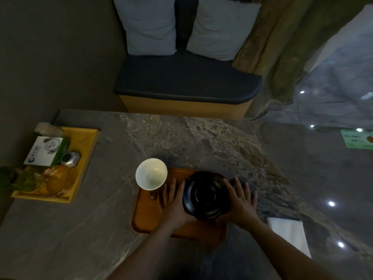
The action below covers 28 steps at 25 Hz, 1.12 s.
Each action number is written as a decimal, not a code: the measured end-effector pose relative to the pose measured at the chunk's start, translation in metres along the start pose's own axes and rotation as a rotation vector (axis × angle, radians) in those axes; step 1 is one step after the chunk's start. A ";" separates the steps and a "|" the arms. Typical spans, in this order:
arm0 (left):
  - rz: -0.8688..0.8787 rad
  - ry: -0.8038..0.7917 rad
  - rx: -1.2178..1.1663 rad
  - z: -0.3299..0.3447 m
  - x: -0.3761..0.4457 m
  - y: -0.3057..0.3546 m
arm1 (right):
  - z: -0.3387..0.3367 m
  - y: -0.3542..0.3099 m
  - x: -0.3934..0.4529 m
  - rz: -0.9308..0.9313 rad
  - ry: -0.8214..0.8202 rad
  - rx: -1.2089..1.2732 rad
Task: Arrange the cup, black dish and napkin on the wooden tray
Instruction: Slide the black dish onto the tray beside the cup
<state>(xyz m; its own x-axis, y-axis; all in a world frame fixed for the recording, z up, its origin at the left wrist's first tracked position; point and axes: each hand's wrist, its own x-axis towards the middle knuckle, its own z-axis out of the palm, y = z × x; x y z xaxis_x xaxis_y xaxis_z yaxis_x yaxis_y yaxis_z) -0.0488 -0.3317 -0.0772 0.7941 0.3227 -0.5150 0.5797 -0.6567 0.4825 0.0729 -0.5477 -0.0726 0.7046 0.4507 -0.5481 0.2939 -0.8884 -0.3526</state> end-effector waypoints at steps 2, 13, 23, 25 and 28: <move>-0.006 0.018 -0.014 0.002 -0.003 -0.001 | 0.007 -0.002 -0.009 0.025 0.029 0.051; -0.002 0.053 -0.070 0.001 -0.008 -0.001 | 0.031 -0.016 -0.035 0.133 0.168 0.172; -0.122 0.028 -0.030 -0.005 -0.015 0.016 | 0.013 -0.022 -0.043 0.134 0.071 0.036; -0.158 0.046 -0.087 0.003 -0.026 0.020 | 0.007 -0.017 -0.051 0.099 0.067 -0.060; -0.226 0.041 -0.039 0.017 -0.044 0.024 | -0.007 0.004 -0.067 -0.002 0.055 -0.177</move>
<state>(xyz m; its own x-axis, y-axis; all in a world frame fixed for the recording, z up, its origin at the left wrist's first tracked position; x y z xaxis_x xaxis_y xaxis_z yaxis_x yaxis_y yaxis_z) -0.0731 -0.3733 -0.0546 0.6497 0.4864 -0.5842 0.7496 -0.5378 0.3859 0.0315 -0.5824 -0.0319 0.7369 0.4510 -0.5035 0.4006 -0.8914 -0.2122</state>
